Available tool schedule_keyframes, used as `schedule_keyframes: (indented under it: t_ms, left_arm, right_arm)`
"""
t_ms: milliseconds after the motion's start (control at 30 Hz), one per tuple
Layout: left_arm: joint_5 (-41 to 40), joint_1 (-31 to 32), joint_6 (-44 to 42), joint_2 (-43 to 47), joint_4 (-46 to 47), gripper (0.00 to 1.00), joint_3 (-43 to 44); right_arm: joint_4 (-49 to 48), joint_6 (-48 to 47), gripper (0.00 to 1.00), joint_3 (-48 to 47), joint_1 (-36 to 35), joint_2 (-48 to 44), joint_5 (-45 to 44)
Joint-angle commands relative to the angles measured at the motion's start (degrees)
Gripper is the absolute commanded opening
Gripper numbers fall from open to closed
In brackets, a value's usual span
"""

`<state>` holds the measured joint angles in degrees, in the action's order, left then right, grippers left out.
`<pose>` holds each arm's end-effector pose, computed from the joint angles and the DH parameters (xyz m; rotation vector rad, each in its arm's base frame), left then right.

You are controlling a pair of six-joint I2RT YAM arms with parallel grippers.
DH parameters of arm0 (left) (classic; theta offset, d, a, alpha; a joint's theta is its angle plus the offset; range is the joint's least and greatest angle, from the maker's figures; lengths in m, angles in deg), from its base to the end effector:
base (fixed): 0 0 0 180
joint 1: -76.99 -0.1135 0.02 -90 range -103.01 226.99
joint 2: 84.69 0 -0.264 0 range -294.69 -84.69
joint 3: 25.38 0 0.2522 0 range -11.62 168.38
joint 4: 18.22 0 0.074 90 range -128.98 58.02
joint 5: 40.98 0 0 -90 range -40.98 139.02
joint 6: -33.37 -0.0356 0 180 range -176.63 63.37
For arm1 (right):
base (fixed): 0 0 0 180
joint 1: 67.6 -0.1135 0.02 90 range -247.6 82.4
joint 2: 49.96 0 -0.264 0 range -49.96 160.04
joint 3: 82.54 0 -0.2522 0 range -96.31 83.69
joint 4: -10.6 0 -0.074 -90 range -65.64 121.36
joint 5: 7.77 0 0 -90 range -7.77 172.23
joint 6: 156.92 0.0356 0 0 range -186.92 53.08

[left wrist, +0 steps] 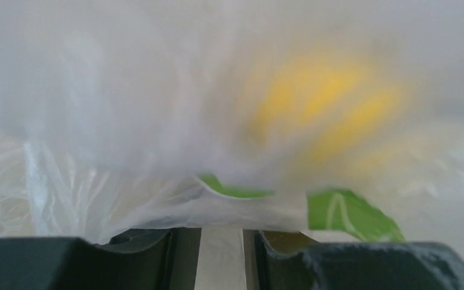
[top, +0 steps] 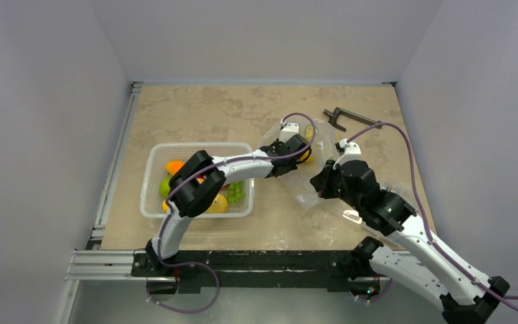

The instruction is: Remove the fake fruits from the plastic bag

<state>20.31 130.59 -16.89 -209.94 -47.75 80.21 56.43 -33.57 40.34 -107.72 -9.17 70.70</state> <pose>0.2978 -0.3751 0.1646 0.0600 2.3057 -0.2181 0.1246 0.0957 0.3033 -0.0006 2.1253 0.5684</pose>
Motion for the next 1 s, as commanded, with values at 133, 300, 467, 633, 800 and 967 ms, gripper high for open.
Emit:
schedule_keyframes:
  t_ms: [133, 300, 467, 633, 800, 967]
  left_arm:
    - [-3.11, -0.36, -1.69, 18.17, 2.88, 0.25, -13.58]
    - [0.85, -0.24, -0.06, 24.45, 7.18, 0.38, -21.03]
    - [7.36, -0.17, 0.08, 22.68, 14.78, 0.45, -21.48]
    - [11.23, 0.09, 2.68, 19.36, 19.42, 0.43, -18.71]
    - [11.41, 0.46, 5.95, 16.39, 20.46, 0.43, -16.95]
    - [9.30, 0.56, 8.33, 12.61, 19.46, 0.61, -14.16]
  right_arm:
    - [-0.03, 1.00, 0.00, 0.64, -0.19, -1.67, 1.36]
    - [1.98, 5.46, 0.00, 1.84, -0.22, -2.32, -0.55]
    - [-0.70, 5.61, 0.00, 2.63, -0.17, -0.89, 2.48]
    - [-1.08, 4.91, 0.00, 2.06, -0.22, 0.71, 3.12]
    - [-0.71, 4.22, 0.00, 1.29, -0.16, 0.56, 2.88]
    - [-0.68, 4.02, 0.00, 0.91, -0.22, 0.34, 2.52]
